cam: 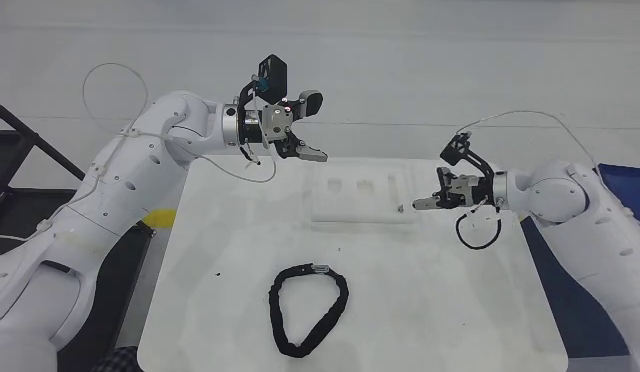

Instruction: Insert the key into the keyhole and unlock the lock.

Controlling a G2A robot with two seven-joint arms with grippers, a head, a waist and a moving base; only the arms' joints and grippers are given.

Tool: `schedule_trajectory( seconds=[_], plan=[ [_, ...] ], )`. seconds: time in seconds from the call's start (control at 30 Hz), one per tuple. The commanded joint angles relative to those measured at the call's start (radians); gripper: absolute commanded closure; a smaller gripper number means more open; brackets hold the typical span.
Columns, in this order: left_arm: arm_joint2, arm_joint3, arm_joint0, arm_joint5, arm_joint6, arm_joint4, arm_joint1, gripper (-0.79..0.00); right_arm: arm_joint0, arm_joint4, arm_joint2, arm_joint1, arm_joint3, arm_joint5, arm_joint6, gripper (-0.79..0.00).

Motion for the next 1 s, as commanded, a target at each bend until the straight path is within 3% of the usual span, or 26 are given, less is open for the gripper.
schedule_trajectory(
  seconds=[0.0, 0.5, 0.97],
  plan=[
    [0.000, 0.000, 0.000, 0.000, 0.000, 0.000, 0.000, -0.785, 0.006, -0.017, -0.026, -0.010, 0.013, 0.034, -0.006, -0.785],
    [0.000, 0.000, 0.000, 0.000, 0.000, 0.000, 0.000, -0.785, 0.092, -0.175, -0.239, -0.123, 0.112, 0.352, -0.050, -0.785],
    [0.000, 0.000, 0.000, 0.000, 0.000, 0.000, 0.000, -0.785, 0.158, -0.219, -0.341, -0.226, 0.212, 0.618, -0.028, -0.785]
  ],
)
